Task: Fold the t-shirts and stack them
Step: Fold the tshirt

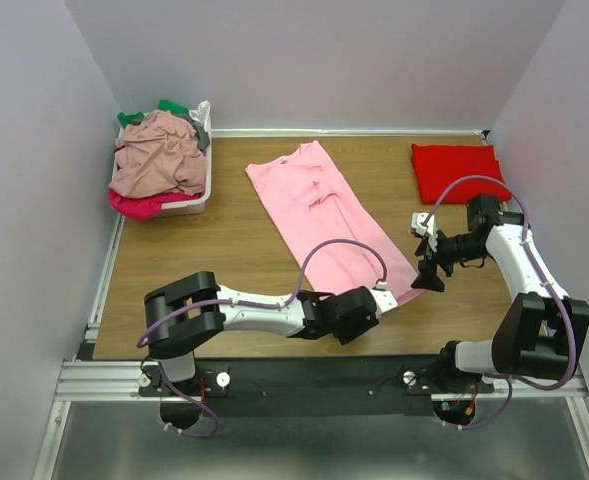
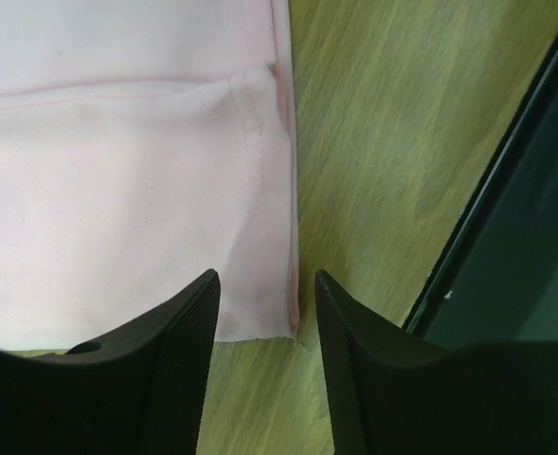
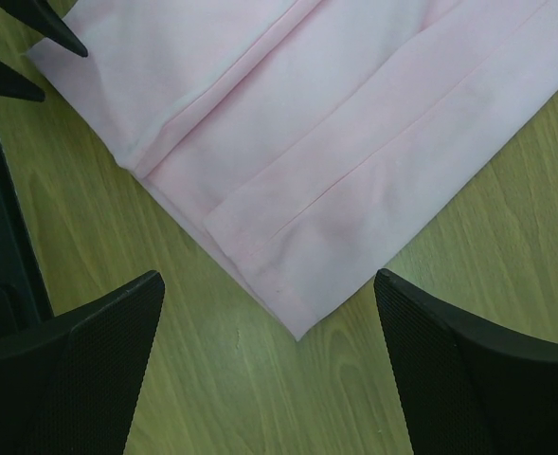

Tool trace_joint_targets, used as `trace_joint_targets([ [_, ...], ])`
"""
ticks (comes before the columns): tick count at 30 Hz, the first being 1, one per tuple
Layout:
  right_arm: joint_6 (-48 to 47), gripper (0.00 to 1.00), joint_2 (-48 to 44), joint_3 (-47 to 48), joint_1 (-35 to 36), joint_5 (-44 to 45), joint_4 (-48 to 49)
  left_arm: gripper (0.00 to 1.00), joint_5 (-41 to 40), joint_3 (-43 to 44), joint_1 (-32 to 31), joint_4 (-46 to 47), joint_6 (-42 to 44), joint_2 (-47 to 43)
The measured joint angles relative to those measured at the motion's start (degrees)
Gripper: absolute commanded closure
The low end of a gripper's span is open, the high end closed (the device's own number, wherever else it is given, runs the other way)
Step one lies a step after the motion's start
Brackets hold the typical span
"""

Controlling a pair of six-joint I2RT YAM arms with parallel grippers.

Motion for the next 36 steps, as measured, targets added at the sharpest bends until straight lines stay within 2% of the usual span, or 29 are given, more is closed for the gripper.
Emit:
trace_joint_targets([
  [6,-0.68,0.02,-0.61,-0.02,0.00,0.11,-0.46,0.51,-1.88,0.68,-0.68,-1.64,-0.92,2.75],
  [12,-1.20,0.02,-0.61,-0.02,0.00,0.09,-0.70,0.59,-3.56,1.36,-1.03,-2.43,-1.86,3.37],
  [15,-1.73,0.03,-0.61,-0.07,0.00,0.11,-0.90,0.70,-3.76,1.84,-1.05,-2.43,-2.10,3.87],
  [16,-2.03,0.03,-0.63,-0.13,0.00,0.15,-0.87,0.77,-3.78,2.10,-1.05,-2.45,-2.21,4.13],
  [18,-2.58,0.03,-0.74,-0.37,0.00,0.44,-0.90,0.85,-4.07,2.27,-1.05,-2.36,-2.58,4.35],
  [19,-2.93,0.04,-0.83,-0.57,0.00,0.63,-0.94,0.96,-4.28,2.27,-1.05,-2.34,-2.80,4.37],
  [20,-3.23,0.05,-0.94,-0.72,0.00,0.81,-0.94,1.00,-4.52,2.27,-1.05,-2.36,-2.75,4.37],
  [23,-5.97,0.04,-1.44,-2.08,0.00,1.42,-0.92,1.00,-5.42,2.19,-1.05,-2.34,-3.91,4.33],
  [28,-17.68,0.05,-3.02,-7.76,-0.02,4.50,-2.03,1.00,-5.66,-0.68,-1.03,-1.20,-5.44,2.16],
  [32,-26.34,0.11,-2.51,-11.04,0.00,5.84,-2.82,1.00,-5.25,-2.71,-1.03,-1.14,-6.10,0.33],
  [36,-29.16,0.14,-2.01,-14.01,1.22,6.64,-0.66,1.00,-4.76,-2.82,-1.03,-0.79,-6.64,0.24],
])
